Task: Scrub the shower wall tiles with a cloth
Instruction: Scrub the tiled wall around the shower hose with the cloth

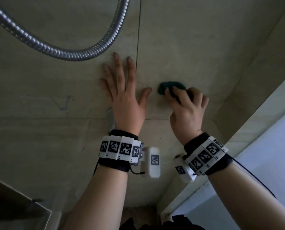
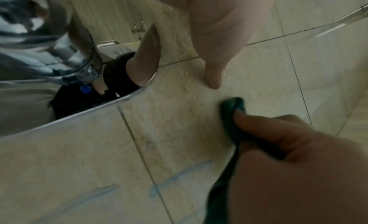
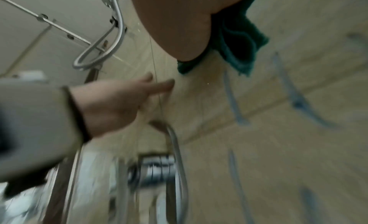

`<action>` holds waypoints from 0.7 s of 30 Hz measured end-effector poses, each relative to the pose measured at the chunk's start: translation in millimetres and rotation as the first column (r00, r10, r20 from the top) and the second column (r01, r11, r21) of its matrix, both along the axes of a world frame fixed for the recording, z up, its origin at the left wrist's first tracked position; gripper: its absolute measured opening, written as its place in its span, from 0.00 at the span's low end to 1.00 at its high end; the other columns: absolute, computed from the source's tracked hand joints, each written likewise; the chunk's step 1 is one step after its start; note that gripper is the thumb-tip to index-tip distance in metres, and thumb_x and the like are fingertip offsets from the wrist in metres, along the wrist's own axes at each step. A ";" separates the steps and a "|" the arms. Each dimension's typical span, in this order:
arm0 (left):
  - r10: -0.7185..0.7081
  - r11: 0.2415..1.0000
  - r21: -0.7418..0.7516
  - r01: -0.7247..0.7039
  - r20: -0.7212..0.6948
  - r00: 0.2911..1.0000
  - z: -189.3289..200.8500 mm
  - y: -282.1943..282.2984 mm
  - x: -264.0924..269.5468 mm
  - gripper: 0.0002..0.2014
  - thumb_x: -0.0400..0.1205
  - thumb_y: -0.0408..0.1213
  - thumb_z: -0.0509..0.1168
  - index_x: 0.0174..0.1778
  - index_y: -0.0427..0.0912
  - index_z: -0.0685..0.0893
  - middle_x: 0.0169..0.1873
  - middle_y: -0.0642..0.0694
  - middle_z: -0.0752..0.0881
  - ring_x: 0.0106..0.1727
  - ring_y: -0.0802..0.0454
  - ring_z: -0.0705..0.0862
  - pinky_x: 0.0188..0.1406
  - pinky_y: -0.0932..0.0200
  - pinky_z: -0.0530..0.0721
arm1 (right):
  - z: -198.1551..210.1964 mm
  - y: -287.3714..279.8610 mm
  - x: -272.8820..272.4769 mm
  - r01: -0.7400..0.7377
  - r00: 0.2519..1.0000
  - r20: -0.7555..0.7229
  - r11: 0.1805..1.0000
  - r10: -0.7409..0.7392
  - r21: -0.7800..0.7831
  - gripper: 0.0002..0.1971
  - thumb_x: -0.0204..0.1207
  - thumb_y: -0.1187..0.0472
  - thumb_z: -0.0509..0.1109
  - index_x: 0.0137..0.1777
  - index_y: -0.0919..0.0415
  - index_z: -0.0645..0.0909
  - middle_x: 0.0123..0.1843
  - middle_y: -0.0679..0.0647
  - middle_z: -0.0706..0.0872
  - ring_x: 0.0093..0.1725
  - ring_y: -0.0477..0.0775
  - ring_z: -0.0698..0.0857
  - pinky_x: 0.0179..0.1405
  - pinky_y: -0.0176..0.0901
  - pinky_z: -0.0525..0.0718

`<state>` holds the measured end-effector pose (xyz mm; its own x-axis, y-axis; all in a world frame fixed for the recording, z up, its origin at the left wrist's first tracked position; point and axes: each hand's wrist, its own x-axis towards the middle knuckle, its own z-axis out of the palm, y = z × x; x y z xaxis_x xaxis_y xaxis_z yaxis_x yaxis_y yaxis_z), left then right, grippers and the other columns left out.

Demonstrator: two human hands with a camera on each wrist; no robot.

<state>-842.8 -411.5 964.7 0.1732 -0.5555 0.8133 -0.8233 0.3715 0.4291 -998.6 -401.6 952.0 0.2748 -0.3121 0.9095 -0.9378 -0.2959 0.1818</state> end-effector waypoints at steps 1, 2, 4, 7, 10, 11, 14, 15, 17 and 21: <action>-0.001 1.000 -0.005 0.001 -0.004 1.000 -0.3 -0.3 -0.4 0.39 0.80 0.51 0.67 0.83 0.38 0.60 0.82 0.31 0.57 0.82 0.28 0.50 0.80 0.40 0.44 | -15.6 1.4 2.1 -0.028 0.998 -0.062 0.999 0.030 0.035 0.23 0.66 0.73 0.59 0.56 0.63 0.89 0.53 0.58 0.89 0.55 0.64 0.71 0.45 0.52 0.64; -0.002 1.000 -0.007 0.002 -0.010 1.000 -0.5 -0.1 -1.0 0.39 0.80 0.50 0.67 0.82 0.37 0.61 0.82 0.30 0.57 0.82 0.28 0.50 0.81 0.40 0.45 | -33.1 2.7 2.2 -0.054 0.988 -0.142 0.996 0.064 0.077 0.20 0.69 0.72 0.59 0.55 0.63 0.89 0.52 0.58 0.89 0.55 0.64 0.71 0.45 0.53 0.65; -0.007 1.000 -0.012 0.007 -0.021 1.000 -1.3 0.9 -3.2 0.38 0.80 0.50 0.67 0.82 0.36 0.61 0.81 0.30 0.57 0.82 0.28 0.50 0.81 0.39 0.47 | -61.8 6.5 -1.0 -0.077 0.952 -0.281 0.984 0.121 0.163 0.18 0.76 0.70 0.56 0.51 0.63 0.90 0.50 0.57 0.89 0.54 0.65 0.72 0.43 0.54 0.66; -0.007 1.000 -0.018 0.007 -0.031 1.000 -3.2 0.8 -7.7 0.37 0.81 0.49 0.67 0.81 0.34 0.62 0.81 0.29 0.58 0.82 0.28 0.51 0.81 0.39 0.48 | -57.5 7.2 -2.1 -0.115 0.943 -0.285 0.972 0.171 0.203 0.18 0.78 0.69 0.56 0.49 0.62 0.90 0.50 0.56 0.89 0.54 0.62 0.73 0.43 0.52 0.66; -0.005 1.000 -0.022 0.004 -0.042 0.999 -2.5 1.9 -13.3 0.38 0.80 0.49 0.68 0.81 0.34 0.62 0.81 0.28 0.58 0.82 0.28 0.51 0.81 0.42 0.47 | -15.2 3.8 -6.2 -0.133 0.984 -0.107 0.987 0.143 0.093 0.17 0.71 0.69 0.61 0.51 0.59 0.90 0.51 0.54 0.90 0.54 0.61 0.72 0.44 0.49 0.64; -0.008 1.000 -0.022 0.007 -0.039 0.999 -2.9 2.2 -15.0 0.38 0.80 0.49 0.68 0.81 0.34 0.62 0.81 0.28 0.57 0.82 0.28 0.51 0.81 0.43 0.46 | -1.9 1.8 -10.9 -0.115 0.992 -0.045 0.992 0.117 0.047 0.18 0.69 0.70 0.62 0.53 0.59 0.90 0.53 0.54 0.89 0.55 0.60 0.72 0.45 0.48 0.64; -0.018 1.000 -0.007 0.018 -0.032 0.999 -4.8 2.8 -18.9 0.39 0.81 0.50 0.67 0.82 0.35 0.60 0.81 0.29 0.56 0.82 0.29 0.50 0.81 0.44 0.44 | 12.5 -4.4 -22.0 -0.061 0.993 0.099 0.998 0.063 -0.024 0.25 0.64 0.73 0.62 0.58 0.58 0.88 0.56 0.54 0.88 0.56 0.61 0.71 0.47 0.49 0.65; -0.018 1.000 -0.003 0.018 -0.032 0.999 -5.6 2.6 -20.2 0.39 0.81 0.50 0.67 0.82 0.34 0.60 0.81 0.29 0.56 0.82 0.29 0.50 0.81 0.44 0.45 | 8.0 -5.5 -22.3 -0.056 0.993 0.106 0.998 0.058 -0.023 0.25 0.64 0.73 0.61 0.59 0.59 0.88 0.56 0.55 0.88 0.55 0.62 0.72 0.47 0.50 0.65; -0.014 1.000 -0.002 0.014 -0.032 0.999 -6.2 1.8 -22.8 0.38 0.80 0.48 0.68 0.82 0.34 0.60 0.81 0.29 0.56 0.82 0.28 0.51 0.81 0.41 0.47 | -14.9 -5.2 -19.7 -0.075 0.997 0.030 0.997 0.075 0.006 0.23 0.66 0.72 0.62 0.57 0.60 0.88 0.54 0.56 0.89 0.55 0.63 0.72 0.45 0.50 0.64; -0.015 1.000 -0.006 0.015 -0.039 0.999 -7.0 1.4 -26.0 0.38 0.81 0.47 0.68 0.82 0.33 0.61 0.81 0.29 0.57 0.82 0.28 0.51 0.81 0.41 0.47 | -70.2 0.9 -26.1 -0.125 0.960 -0.228 0.977 0.163 0.172 0.17 0.74 0.70 0.60 0.53 0.62 0.90 0.50 0.57 0.89 0.53 0.63 0.73 0.44 0.52 0.66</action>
